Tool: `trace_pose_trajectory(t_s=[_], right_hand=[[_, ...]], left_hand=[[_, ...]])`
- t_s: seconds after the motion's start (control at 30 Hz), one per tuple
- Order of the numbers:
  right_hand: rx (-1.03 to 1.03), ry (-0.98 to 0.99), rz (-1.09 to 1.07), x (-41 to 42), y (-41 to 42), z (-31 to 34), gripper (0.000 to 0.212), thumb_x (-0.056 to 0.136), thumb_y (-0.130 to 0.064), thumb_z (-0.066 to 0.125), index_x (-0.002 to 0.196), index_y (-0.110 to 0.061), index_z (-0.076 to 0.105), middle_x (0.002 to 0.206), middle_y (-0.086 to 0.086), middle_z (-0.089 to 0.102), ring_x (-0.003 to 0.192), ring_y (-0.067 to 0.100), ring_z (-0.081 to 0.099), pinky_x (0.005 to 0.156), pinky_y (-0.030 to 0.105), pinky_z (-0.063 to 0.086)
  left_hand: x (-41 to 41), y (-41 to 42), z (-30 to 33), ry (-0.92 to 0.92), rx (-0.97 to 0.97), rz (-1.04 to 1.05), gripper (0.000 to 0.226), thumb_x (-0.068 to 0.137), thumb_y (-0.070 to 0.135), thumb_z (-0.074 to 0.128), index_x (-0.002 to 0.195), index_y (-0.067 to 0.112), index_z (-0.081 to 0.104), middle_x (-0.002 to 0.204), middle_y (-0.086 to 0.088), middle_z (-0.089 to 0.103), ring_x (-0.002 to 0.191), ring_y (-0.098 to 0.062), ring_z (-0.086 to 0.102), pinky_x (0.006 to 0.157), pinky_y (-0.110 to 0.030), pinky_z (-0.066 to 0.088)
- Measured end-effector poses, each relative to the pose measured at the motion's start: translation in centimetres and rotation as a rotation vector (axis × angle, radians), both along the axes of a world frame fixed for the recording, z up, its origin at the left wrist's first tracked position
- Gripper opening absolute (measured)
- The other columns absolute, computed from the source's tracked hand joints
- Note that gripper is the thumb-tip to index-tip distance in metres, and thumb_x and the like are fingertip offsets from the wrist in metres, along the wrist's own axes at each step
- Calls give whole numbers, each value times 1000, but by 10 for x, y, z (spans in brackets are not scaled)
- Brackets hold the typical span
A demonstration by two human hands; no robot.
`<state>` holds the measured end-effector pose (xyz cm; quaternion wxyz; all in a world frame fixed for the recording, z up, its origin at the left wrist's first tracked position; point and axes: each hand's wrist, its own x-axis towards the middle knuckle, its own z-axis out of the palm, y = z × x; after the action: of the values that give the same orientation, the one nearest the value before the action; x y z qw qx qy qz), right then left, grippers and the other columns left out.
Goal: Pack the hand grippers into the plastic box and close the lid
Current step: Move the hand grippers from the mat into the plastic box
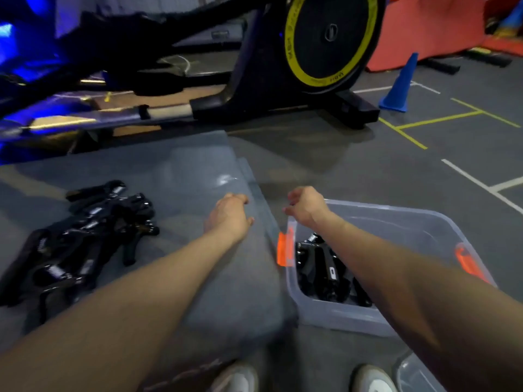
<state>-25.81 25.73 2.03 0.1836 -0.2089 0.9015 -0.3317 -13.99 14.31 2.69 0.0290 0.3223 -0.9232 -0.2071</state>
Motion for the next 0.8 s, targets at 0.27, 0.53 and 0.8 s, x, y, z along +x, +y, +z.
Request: trace_pose_trajectory(t_s=[0.27,0.53,0.8], right_hand=[[-72,-93,182,96,-114,14,30,79,-10,72,108,-6,61,103,17,64,95,16,58,76,25,47],[-20,-181,350,199,-172,-26,39,80,-14,71,116,-3,59,95,7,56,89,18,54,75,25,43],[1,-232,396,241,-201,-62,40,79,-16,73,116,-7,60,94,2,55,87,15,51,62,23,38]], left_hand=[[130,-80,15,-26,-7,192,45,85,24,61,129,20,51,133,-7,47,126,-26,47,103,-36,42],[245,-117,-17,-16,19,456,45,87,25,61,129,16,47,132,-7,41,127,-27,40,101,-41,43],[298,-136,-57,9,88,664,57,86,23,63,133,6,35,137,-14,35,131,-32,33,105,-43,36]])
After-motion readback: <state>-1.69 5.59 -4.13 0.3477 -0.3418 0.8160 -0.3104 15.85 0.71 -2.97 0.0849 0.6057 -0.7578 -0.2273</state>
